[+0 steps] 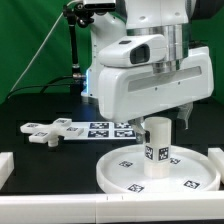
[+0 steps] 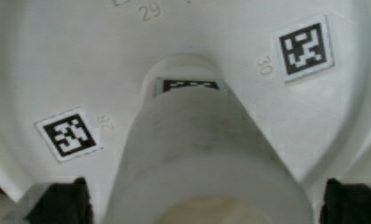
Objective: Assemble round table
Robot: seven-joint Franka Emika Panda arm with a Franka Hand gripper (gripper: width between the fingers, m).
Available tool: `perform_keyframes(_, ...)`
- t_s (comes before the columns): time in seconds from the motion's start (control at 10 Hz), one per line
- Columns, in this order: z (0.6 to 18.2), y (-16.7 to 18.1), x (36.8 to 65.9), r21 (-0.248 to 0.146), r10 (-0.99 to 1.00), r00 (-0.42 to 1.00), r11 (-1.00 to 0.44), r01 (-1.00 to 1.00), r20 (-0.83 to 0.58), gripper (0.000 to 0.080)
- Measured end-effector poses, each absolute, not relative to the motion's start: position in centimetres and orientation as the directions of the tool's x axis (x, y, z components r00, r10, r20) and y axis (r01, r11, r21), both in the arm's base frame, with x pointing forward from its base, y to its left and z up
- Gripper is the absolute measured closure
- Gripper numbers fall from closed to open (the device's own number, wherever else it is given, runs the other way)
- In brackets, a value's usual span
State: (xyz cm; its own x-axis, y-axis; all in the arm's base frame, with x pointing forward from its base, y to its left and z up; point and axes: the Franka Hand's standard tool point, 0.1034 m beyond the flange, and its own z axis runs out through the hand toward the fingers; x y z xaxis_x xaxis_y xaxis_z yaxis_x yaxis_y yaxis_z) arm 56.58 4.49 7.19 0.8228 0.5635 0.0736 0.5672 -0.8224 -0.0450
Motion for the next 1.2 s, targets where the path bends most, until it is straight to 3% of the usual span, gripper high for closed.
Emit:
perform_keyframes(0.2,7.09,4.43,56.44,-0.019,0.725,0.686,-0.686,0.727,0.057,0.015)
perform_keyframes(0.5,6.71,4.26,56.34,-0.019,0.894,0.446,-0.446,0.895,0.035,0.015)
perform_keyframes(0.8,6.41,4.25,56.01,-0.034,0.982,0.191,-0.191,0.981,-0.004,0.015)
perform_keyframes(1.1,6.33,4.09,55.98,-0.032,0.999,0.044,-0.045,0.998,-0.013,0.015)
perform_keyframes(1.2,6.34,4.18,55.97,-0.031,1.0,0.022,-0.023,0.999,-0.013,0.0272)
